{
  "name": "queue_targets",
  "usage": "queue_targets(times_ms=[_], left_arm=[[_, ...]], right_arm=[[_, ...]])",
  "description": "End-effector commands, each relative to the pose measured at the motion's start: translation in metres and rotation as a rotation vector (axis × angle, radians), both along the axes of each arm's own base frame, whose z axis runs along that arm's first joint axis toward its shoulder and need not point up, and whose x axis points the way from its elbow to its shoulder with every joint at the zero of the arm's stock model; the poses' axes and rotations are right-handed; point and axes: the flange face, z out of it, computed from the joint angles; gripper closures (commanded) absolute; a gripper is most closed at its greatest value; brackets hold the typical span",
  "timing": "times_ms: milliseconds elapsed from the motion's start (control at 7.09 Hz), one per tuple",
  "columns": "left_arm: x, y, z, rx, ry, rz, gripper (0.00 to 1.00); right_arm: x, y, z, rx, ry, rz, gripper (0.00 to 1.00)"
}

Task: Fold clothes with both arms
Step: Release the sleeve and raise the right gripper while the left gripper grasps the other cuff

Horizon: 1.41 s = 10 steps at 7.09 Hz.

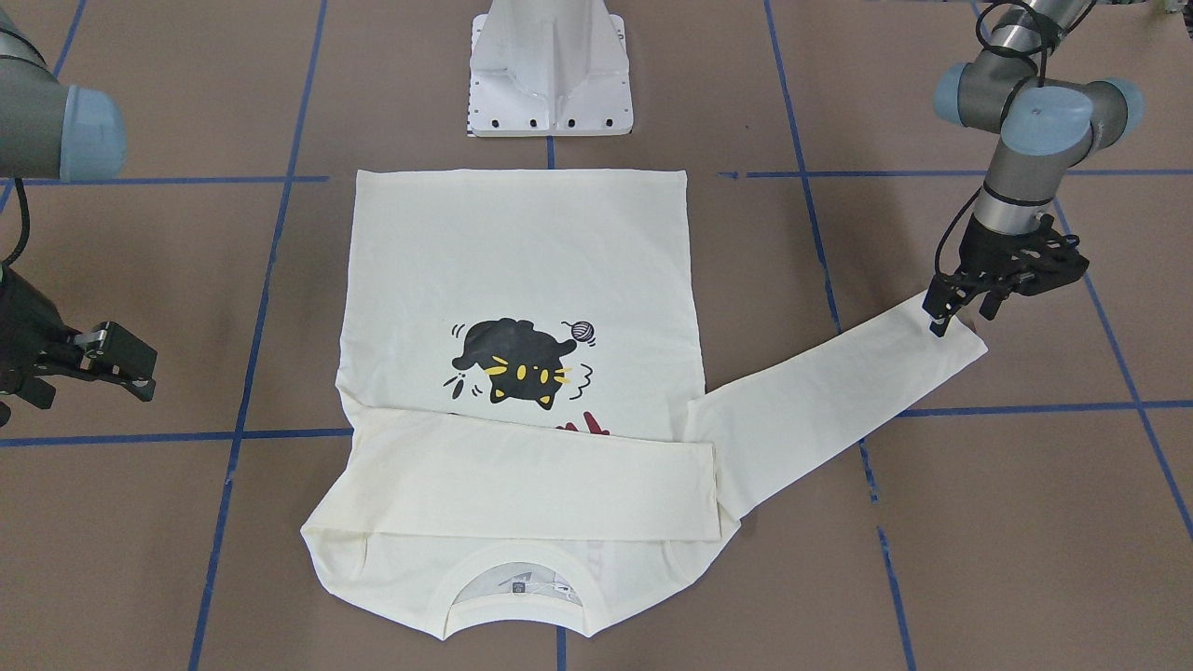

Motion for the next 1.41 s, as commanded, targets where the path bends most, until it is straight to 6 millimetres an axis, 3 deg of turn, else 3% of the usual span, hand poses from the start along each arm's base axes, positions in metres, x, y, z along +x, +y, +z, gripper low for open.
queue_targets(times_ms=[0, 423, 564, 705, 846, 1128, 1269], left_arm=[[0.002, 0.0009, 0.0002, -0.001, -0.001, 0.005, 0.12], [0.003, 0.0018, 0.0002, -0.004, 0.002, 0.009, 0.17], [0.0046, 0.0037, 0.0009, -0.006, 0.002, 0.015, 0.24], [0.0052, 0.0035, -0.0001, -0.005, 0.005, 0.017, 0.42], [0.0052, 0.0035, 0.0001, -0.006, 0.004, 0.017, 0.52], [0.0116, 0.0078, -0.0001, -0.006, 0.006, 0.029, 0.61], [0.0117, 0.008, -0.0007, -0.009, 0.008, 0.028, 0.72]], right_arm=[[0.001, 0.0011, -0.0016, 0.003, -0.002, 0.002, 0.0], [0.0039, 0.0008, -0.0031, 0.005, -0.004, 0.006, 0.0], [0.0054, 0.0015, -0.0057, 0.009, -0.006, 0.007, 0.0], [0.0069, 0.0018, -0.0069, 0.003, -0.023, 0.002, 0.0], [0.0087, 0.0017, -0.0061, 0.001, -0.024, 0.003, 0.0], [0.009, 0.0018, -0.0051, 0.0, -0.023, 0.004, 0.0], [0.009, 0.0018, -0.0051, 0.0, -0.023, 0.004, 0.0]])
